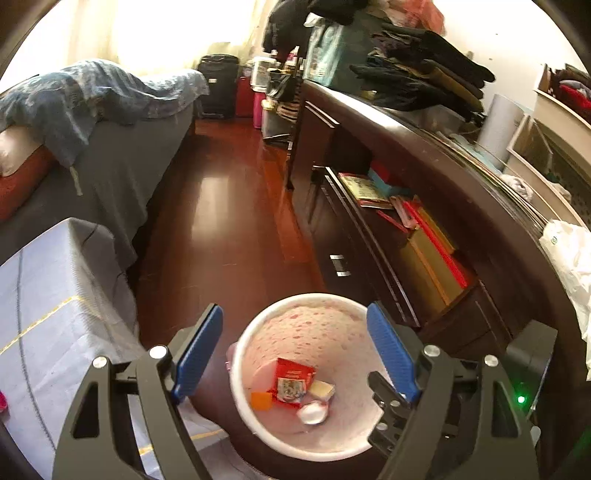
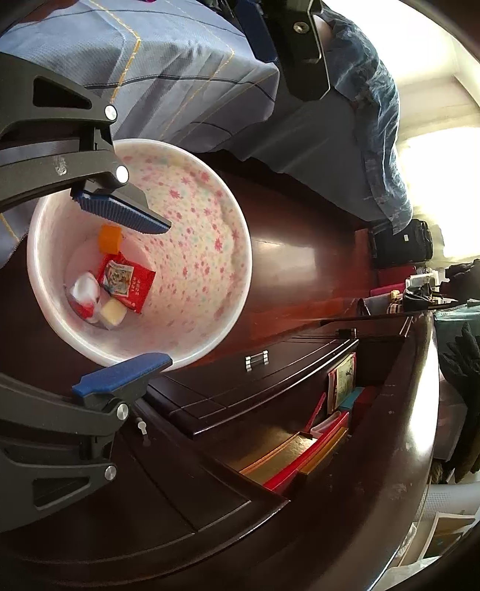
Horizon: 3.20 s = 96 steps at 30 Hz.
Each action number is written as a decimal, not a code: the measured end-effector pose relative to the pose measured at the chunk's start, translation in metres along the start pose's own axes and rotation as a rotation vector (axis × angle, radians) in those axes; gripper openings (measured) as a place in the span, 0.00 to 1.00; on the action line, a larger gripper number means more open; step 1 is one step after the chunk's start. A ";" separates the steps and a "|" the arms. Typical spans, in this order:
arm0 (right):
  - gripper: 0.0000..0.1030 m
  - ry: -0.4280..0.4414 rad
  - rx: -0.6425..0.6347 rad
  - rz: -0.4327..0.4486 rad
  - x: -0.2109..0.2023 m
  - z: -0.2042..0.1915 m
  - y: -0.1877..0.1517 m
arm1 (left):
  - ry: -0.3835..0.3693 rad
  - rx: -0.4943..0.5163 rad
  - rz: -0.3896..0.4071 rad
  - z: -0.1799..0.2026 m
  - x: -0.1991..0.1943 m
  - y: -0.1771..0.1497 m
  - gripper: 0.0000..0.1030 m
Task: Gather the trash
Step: 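Carry the cube and box over the bin and open both tools, then grasp the white glue stick with the left tool while the right tool grasps the orange toy figure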
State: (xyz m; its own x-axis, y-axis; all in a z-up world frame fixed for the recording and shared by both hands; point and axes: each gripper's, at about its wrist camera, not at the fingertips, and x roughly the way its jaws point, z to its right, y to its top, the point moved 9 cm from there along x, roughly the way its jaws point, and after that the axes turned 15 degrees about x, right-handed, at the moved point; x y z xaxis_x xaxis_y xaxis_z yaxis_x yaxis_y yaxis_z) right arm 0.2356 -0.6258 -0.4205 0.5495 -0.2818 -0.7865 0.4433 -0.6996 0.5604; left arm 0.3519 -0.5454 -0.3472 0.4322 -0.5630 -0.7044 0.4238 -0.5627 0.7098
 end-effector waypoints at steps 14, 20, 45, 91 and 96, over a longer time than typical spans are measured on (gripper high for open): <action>0.74 0.083 -0.070 -0.049 -0.037 -0.058 -0.032 | 0.170 -0.102 -0.019 -0.074 -0.067 -0.039 0.79; 0.77 0.169 -0.171 -0.050 -0.065 -0.111 -0.051 | 0.302 -0.210 -0.041 -0.134 -0.111 -0.077 0.86; 0.77 0.354 -0.461 -0.084 -0.118 -0.244 -0.127 | 0.559 -0.521 -0.213 -0.305 -0.128 -0.203 0.96; 0.40 0.473 -0.814 -0.247 -0.063 -0.478 -0.251 | 0.739 -0.678 -0.007 -0.390 -0.334 -0.278 0.85; 0.40 0.468 -0.789 -0.233 -0.068 -0.462 -0.242 | 0.740 -0.669 -0.010 -0.387 -0.334 -0.274 0.85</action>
State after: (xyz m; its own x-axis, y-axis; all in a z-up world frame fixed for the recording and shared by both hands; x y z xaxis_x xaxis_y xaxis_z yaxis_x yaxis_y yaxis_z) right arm 0.4185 -0.1336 -0.3828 0.5390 0.2214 -0.8127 0.8347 -0.0109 0.5506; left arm 0.3989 0.0311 -0.3043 0.7173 0.0871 -0.6913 0.6926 0.0196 0.7211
